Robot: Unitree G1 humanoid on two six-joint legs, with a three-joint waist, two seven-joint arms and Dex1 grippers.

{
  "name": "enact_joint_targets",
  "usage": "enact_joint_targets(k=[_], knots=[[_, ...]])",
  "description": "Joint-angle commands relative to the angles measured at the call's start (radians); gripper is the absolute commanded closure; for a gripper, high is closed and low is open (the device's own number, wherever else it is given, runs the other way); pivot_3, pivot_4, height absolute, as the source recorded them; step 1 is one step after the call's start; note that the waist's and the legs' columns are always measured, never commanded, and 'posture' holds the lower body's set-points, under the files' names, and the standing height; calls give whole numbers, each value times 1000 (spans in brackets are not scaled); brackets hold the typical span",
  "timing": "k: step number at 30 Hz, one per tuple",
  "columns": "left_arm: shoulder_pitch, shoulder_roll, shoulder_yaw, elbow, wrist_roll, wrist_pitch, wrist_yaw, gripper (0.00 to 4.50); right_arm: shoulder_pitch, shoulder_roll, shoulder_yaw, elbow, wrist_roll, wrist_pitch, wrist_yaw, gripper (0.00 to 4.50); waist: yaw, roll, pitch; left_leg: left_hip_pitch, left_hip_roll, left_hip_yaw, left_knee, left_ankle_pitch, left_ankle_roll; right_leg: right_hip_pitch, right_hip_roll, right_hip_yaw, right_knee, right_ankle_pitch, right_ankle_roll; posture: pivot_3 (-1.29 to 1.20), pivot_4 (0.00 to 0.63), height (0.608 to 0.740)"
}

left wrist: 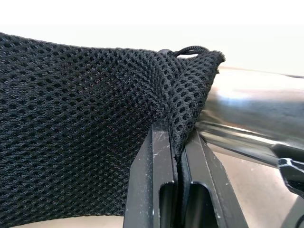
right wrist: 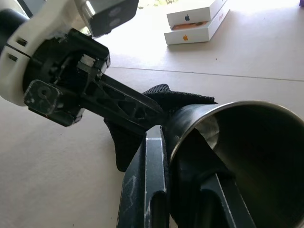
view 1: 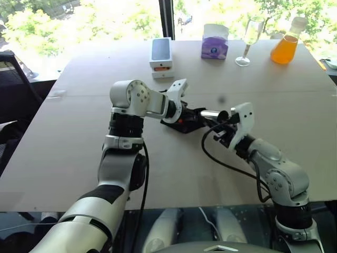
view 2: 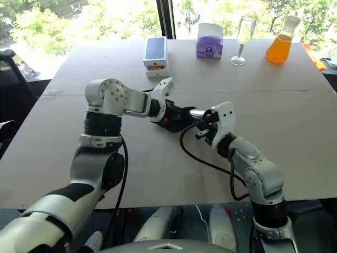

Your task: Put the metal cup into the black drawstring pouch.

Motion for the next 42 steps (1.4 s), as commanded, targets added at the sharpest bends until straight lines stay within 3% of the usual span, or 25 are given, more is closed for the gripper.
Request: enact_joint_targets(k=[1, 3, 8, 17, 20, 24, 30, 34, 42], knots=[[-50, -3, -138, -136, -18, -28, -70, 4500, -3, -3, 83, 14, 24, 43, 56, 4486, 0, 0, 0, 0, 0, 0, 0, 0, 0, 0, 0, 0, 0, 0, 0, 0, 150, 740], [-25, 28, -228, -183, 17, -78, -79, 4500, -8, -18, 95, 18, 11, 51, 64, 4486, 0, 0, 0, 0, 0, 0, 0, 0, 0, 0, 0, 0, 0, 0, 0, 0, 150, 740], [-3, 41, -292, -248, 44, -141, -114, 4500, -43, -8, 114, 71, -7, 27, 78, 4486, -4, 0, 0, 1, 0, 1, 0, 0, 0, 1, 0, 3, 1, 0, 0, 0, 150, 740], [37, 62, -292, -235, 89, -144, -121, 4500, -71, 65, 74, 117, -7, -33, 59, 4486, -2, 0, 0, 3, 1, 3, 0, 0, 0, 0, 1, 5, 4, 0, 0, 0, 150, 740], [47, 52, -206, -164, 111, -113, -85, 4500, -27, 47, 43, 57, 22, -39, 74, 4486, 0, 1, 0, 3, 1, 3, 0, 0, 0, 0, 2, 5, 4, 0, 0, 0, 150, 740], [-1, 0, 70, 30, 147, -3, -1, 4500, 10, 16, -27, -12, 38, -28, 44, 4486, 0, 0, 0, 3, 1, 3, 1, 0, 0, -1, 5, 4, 4, 0, 0, 0, 150, 740], [-120, 52, 261, 390, 9, 2, 97, 4500, 20, -19, -115, -77, 76, -3, 19, 4486, 2, 0, 0, 1, 1, 2, 1, 0, 0, -1, 3, 4, 5, 0, 0, 0, 150, 740], [-119, 92, 187, 382, -123, 2, 120, 4500, 39, 9, -148, -111, 141, 10, -3, 4486, 0, 0, 0, 1, 1, 3, 1, 0, 0, -1, 0, 4, 4, 0, 0, 0, 150, 740], [-103, 115, 102, 368, -293, 2, 218, 4500, 58, 198, -136, -79, 252, -27, -78, 4486, -2, 0, 0, 1, 1, 3, 1, 0, 0, -3, 0, 6, 7, 0, 0, 0, 150, 740]])
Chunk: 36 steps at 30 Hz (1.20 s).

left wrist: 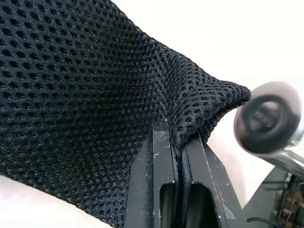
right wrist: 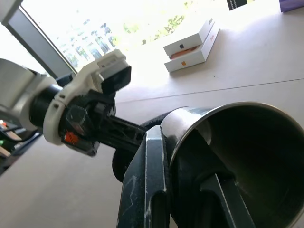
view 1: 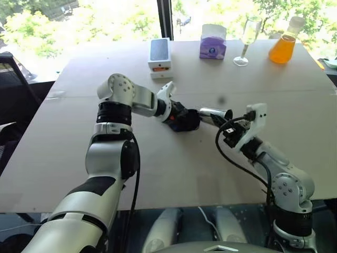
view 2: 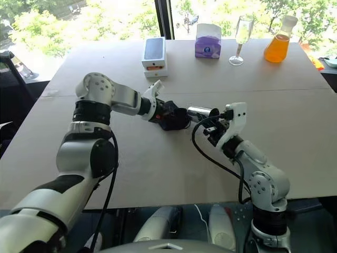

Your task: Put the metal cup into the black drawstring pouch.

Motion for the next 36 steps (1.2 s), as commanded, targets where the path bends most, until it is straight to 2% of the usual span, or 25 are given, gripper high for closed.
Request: enact_joint_targets(k=[1, 4, 12, 18, 25, 32, 36], knots=[[-7, 15, -28, -21, -82, 2, 40, 4500, 7, 63, 34, -1, 46, -44, 0, 4486, 0, 0, 0, 0, 0, 0, 0, 0, 0, -2, 0, 0, 0, 0, 0, 0, 150, 740], [-11, 0, -25, -5, -93, 2, 78, 4500, 23, 95, 41, 34, 74, -60, 21, 4486, 0, 0, 0, 0, 0, 1, 0, 0, 0, -2, 0, 1, 0, 0, 0, 0, 150, 740], [0, -58, 83, 93, -78, 2, 146, 4500, 91, 63, 79, 136, 34, -99, 64, 4486, 0, 0, 0, -1, 0, 1, 0, 0, 0, -2, 1, 1, 1, 0, 0, 0, 150, 740], [-8, -73, 92, 104, -101, 2, 157, 4500, 85, 88, 97, 211, 13, -141, 77, 4486, -2, 0, 0, 0, 1, 3, 0, 0, 0, -4, 1, 3, 2, 0, 0, 0, 150, 740], [1, -63, -29, -96, -110, 2, 134, 4500, 62, 11, 226, 251, -143, -164, 101, 4486, -1, 0, 0, 0, 0, 3, 0, 0, 0, -4, 1, 4, 2, 0, 0, 0, 150, 740], [29, -35, -213, -455, -58, 2, 36, 4500, 21, -32, 286, 262, -222, -166, 110, 4486, -2, 0, -1, 0, 1, 4, 0, 0, 0, -3, 1, 4, 2, 0, 0, 0, 150, 740], [78, 49, -434, -670, 2, -66, -85, 4500, -32, 3, 260, 297, -201, -183, 120, 4486, -7, 0, -1, 1, 1, 5, 0, 0, 0, -3, 1, 6, 3, 0, 0, 0, 150, 740]])
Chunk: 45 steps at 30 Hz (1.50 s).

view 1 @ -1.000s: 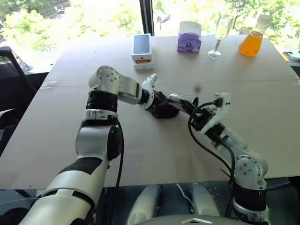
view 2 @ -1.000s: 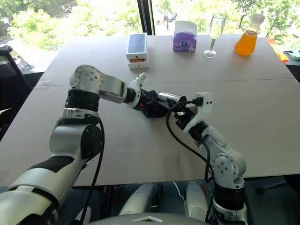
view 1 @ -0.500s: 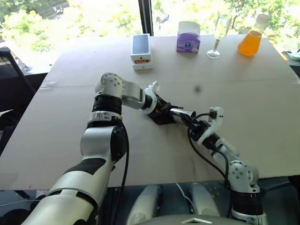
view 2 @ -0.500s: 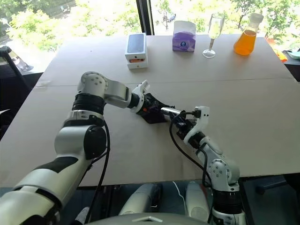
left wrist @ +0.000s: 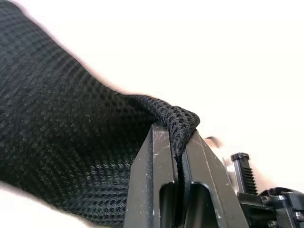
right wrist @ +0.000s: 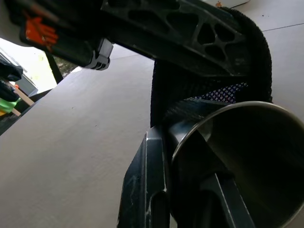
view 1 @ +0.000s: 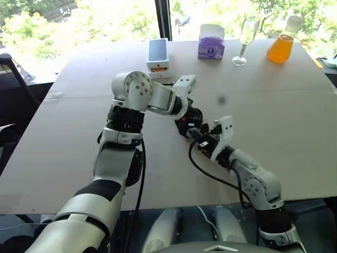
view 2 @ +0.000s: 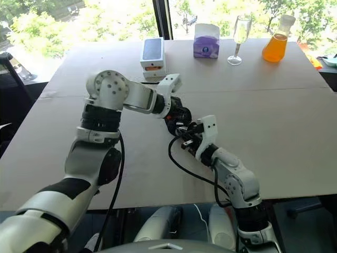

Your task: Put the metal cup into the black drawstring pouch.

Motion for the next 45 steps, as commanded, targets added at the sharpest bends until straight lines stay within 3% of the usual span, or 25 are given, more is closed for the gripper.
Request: enact_joint_targets(k=[1, 4, 10, 18, 21, 27, 38, 45], knots=[[8, 60, -139, -176, 52, -82, -109, 4500, -36, 37, -21, 45, 18, -6, 5, 4486, 2, 0, 0, 0, 0, 0, 0, 0, 0, 0, 0, 0, 0, 0, 0, 0, 150, 740], [29, 79, -185, -190, 114, -122, -148, 4500, -82, 109, -101, 101, 70, -45, -16, 4486, 7, 0, 0, 1, 0, 0, 0, 0, 0, 0, 1, 0, 0, 0, 0, 0, 150, 740], [48, -29, 15, -92, 155, -5, -121, 4500, -138, 243, -251, 196, 183, -129, -64, 4486, 8, 0, 0, 0, 0, -1, 0, 0, 0, 0, 4, -1, -1, 0, 0, 0, 150, 740], [-42, -182, 324, 113, 62, 12, -25, 4500, -209, 296, -204, 288, 154, -202, -52, 4486, 4, 0, 0, 0, 0, -1, 0, 0, 0, -1, 4, -1, 0, 0, 0, 0, 150, 740], [-103, -223, 469, 257, -13, 12, 70, 4500, -253, 272, -143, 320, 52, -300, -17, 4486, 7, 0, 0, -1, 0, -1, 1, 0, 0, -1, 3, -2, 0, 0, 0, 0, 150, 740], [-154, -263, 632, 377, -111, 12, 236, 4500, -307, 217, -55, 355, -102, -418, 48, 4486, -8, 0, 0, -2, 0, -1, 1, 0, 0, -2, 1, -2, 0, 0, 0, 0, 150, 740], [-142, -266, 753, 395, -205, 12, 418, 4500, -411, -19, 182, 489, -572, -690, 152, 4486, -20, 0, 0, -2, 0, -1, 2, 0, -1, -2, 1, -2, 1, 0, 0, 0, 150, 740], [-164, -253, 751, 447, -246, 12, 441, 4500, -434, -7, 119, 562, -560, -681, 119, 4486, -21, 0, 0, -2, 0, -1, 2, 0, -1, -1, 1, -2, 1, 0, 0, 0, 150, 740]])
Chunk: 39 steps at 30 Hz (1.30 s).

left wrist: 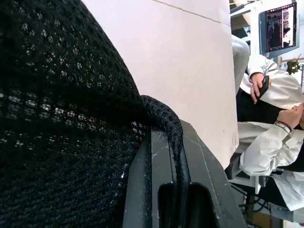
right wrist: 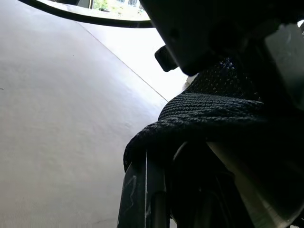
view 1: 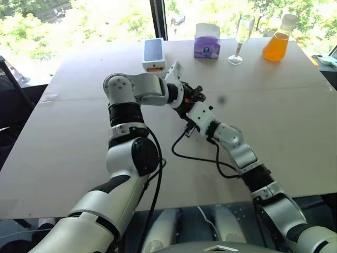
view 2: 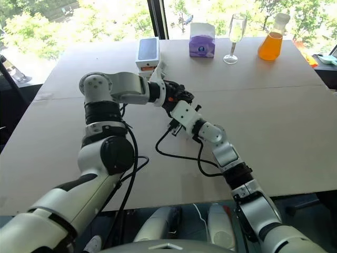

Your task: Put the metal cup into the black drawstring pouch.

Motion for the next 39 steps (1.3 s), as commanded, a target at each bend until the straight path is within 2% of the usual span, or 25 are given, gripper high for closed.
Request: enact_joint_targets(k=[1, 5, 8, 10, 13, 17, 19, 23, 25, 28, 31, 35, 36, 38, 39], knots=[[-26, -16, -36, 11, -84, 23, -8, 4500, -45, 59, -55, -16, 64, 25, -17, 4486, 0, 0, 0, 0, 0, 0, 0, 0, 0, 0, 0, 0, 0, 0, 0, 0, 150, 740], [-14, -3, -59, 13, -150, 23, 13, 4500, -45, 123, -186, 19, 182, 124, -64, 4486, 0, 0, 0, 0, 0, 0, 0, 0, 0, 0, 0, 0, 0, 0, 0, 0, 150, 740], [-7, -9, -67, 4, -192, 23, 38, 4500, -39, 127, -181, 34, 182, 136, -46, 4486, 2, 0, 0, 0, 0, 0, 0, 0, 0, 0, 0, 0, 0, 0, 0, 0, 150, 740], [-9, -28, -58, 6, -196, 23, 50, 4500, -51, 113, -126, 43, 138, 110, -11, 4486, 2, 0, 0, 0, 0, 0, 0, 0, 0, 0, 0, 0, 0, 0, 0, 0, 150, 740], [-17, -62, 5, 6, -166, 23, 88, 4500, -90, 95, -70, 75, 70, 43, 6, 4486, -1, 0, 0, 0, 0, 0, 0, 0, 0, 0, 0, 0, 0, 0, 0, 0, 150, 740], [-8, -54, 78, -5, -157, 22, 128, 4500, -103, 129, -144, 87, 123, 47, -31, 4486, -7, 0, 0, 0, 1, 0, 0, 0, 0, 0, 0, 0, 1, 0, 0, 0, 150, 740], [-1, -49, 101, -10, -158, 23, 146, 4500, -79, 121, -131, 68, 140, 31, 28, 4486, -8, 0, 0, 0, 1, 0, 0, 0, 0, 0, 0, 0, 1, 0, 0, 0, 150, 740], [-8, -71, 158, -10, -167, 23, 184, 4500, -15, 94, -8, -10, 145, 38, 223, 4486, 0, 0, 0, 0, 0, 0, 1, 0, 0, 0, 0, 0, 0, 0, 0, 0, 150, 740], [-13, -85, 163, -18, -180, 23, 200, 4500, -11, 92, 16, -13, 144, 55, 264, 4486, -2, 0, 0, 0, 0, 0, 1, 0, 0, 0, 0, 0, 0, 0, 0, 0, 150, 740], [-11, -88, 167, -26, -202, 23, 226, 4500, -40, 116, 1, 48, 138, 52, 249, 4486, 0, 0, 0, 0, 0, 0, 1, 0, 0, 1, 0, 0, 0, 0, 0, 0, 150, 740], [33, -63, 124, -58, -202, 23, 243, 4500, -59, 119, -11, 96, 124, 46, 232, 4486, -2, 0, 0, 0, 0, 0, 2, 0, 0, 1, 0, 0, 0, 0, 0, 0, 150, 740], [190, 6, -78, -224, -172, 23, 174, 4500, -46, 73, -2, 103, 83, 59, 240, 4486, -5, 0, 0, 0, 1, 0, 1, 0, 0, 0, 0, 1, 1, 0, 0, 0, 150, 740], [224, 21, -116, -256, -167, 23, 155, 4500, -37, 58, 2, 91, 75, 60, 243, 3738, -5, 0, 0, 1, 1, 1, 1, 0, 0, 1, 0, 1, 1, 0, 0, 0, 150, 740], [298, 46, -186, -356, -128, 13, 59, 4500, -22, 19, 12, 63, 31, 52, 217, 3087, -2, 0, 0, 0, 0, 0, 2, 0, 0, 0, 0, 1, 1, 0, 0, 0, 150, 740], [323, 55, -213, -391, -112, 2, 15, 4500, -18, 6, 16, 54, 15, 51, 203, 2560, -1, 0, 0, 1, 0, 0, 2, 0, 0, 0, 0, 1, 1, 0, 0, 0, 150, 740]])
